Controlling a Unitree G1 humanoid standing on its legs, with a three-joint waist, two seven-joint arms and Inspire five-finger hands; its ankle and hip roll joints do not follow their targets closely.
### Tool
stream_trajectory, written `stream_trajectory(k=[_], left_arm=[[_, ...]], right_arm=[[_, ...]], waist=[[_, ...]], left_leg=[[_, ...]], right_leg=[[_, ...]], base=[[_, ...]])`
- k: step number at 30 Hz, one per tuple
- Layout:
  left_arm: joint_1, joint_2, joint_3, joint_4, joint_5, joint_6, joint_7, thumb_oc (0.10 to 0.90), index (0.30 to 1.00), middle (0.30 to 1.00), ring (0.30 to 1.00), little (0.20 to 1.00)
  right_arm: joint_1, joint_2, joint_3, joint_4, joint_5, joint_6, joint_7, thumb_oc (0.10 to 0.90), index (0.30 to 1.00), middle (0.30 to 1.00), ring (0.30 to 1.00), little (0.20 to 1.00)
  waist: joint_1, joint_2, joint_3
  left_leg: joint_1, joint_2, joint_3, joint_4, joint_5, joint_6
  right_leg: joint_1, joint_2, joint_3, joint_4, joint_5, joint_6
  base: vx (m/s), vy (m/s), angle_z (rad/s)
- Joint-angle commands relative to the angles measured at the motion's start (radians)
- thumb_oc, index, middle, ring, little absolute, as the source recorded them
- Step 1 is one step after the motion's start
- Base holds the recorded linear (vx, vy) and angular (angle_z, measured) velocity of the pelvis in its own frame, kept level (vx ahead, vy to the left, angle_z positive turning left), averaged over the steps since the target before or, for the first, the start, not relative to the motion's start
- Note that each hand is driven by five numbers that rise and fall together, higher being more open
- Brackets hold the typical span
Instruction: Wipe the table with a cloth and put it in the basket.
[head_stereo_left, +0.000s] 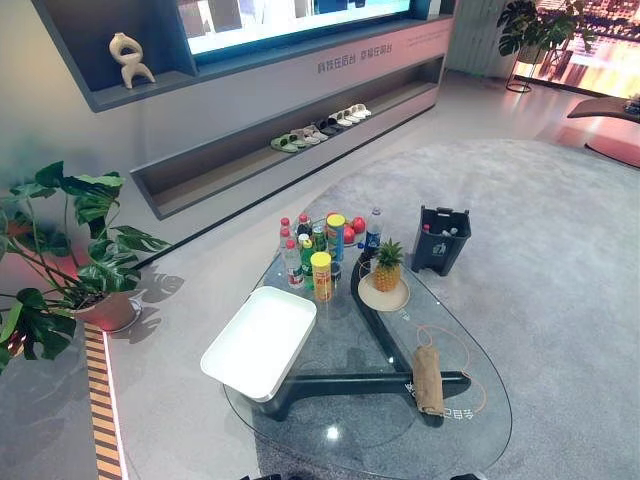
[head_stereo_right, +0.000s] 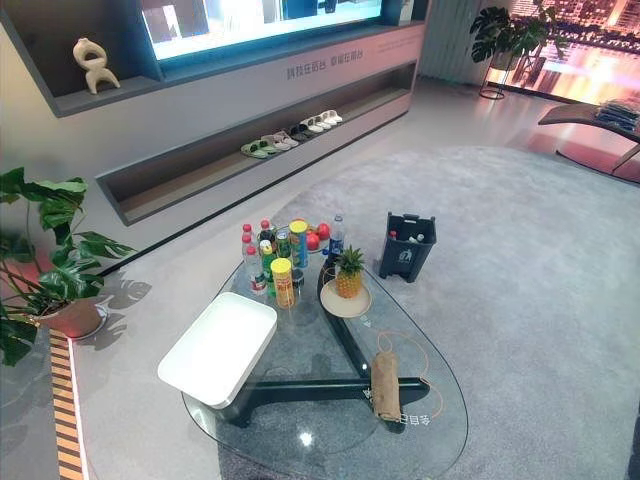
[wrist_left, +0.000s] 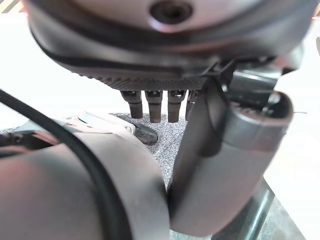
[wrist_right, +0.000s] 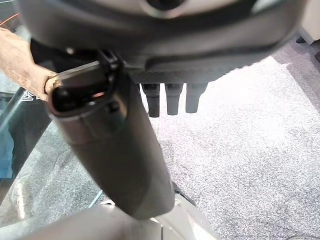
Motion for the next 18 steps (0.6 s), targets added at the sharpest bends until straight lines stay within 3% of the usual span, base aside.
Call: stream_trajectory(k=[1,10,18], left_arm=[[-0.071,-0.021,-0.035,0.04,-0.021,-0.02,-0.032,0.8,0.9,0.9,0.9,0.9],[-0.073,-0.024,-0.037,0.045,0.005,-0.017,-0.007,0.8,0.9,0.9,0.9,0.9],[-0.061,-0.015,-0.046,0.031,0.03,0.003,0.022,0.8,0.9,0.9,0.9,0.9]], right_arm=[[-0.082,-0.001,0.0,0.041,-0.001,-0.011,-0.017,0.8,0.9,0.9,0.9,0.9],[-0.08,0.0,0.004,0.03,-0.025,-0.059,-0.06,0.8,0.9,0.9,0.9,0.9],[-0.083,-0.026,0.049,-0.08,-0.11,-0.171,-0.179,0.8,0.9,0.9,0.9,0.9]], waist=[[0.024,-0.039,0.021],[0.021,-0.041,0.024],[0.017,-0.048,0.036]], left_leg=[[0.036,-0.075,0.02,0.015,-0.114,0.033],[0.035,-0.075,0.023,0.02,-0.117,0.034],[0.024,-0.077,0.029,0.038,-0.126,0.037]], right_leg=[[-0.053,-0.027,0.014,0.021,0.026,0.042],[-0.056,-0.028,0.018,0.025,0.026,0.044],[-0.067,-0.032,0.026,0.034,0.028,0.048]], base=[[0.0,0.0,0.0],[0.0,0.0,0.0],[0.0,0.0,0.0]])
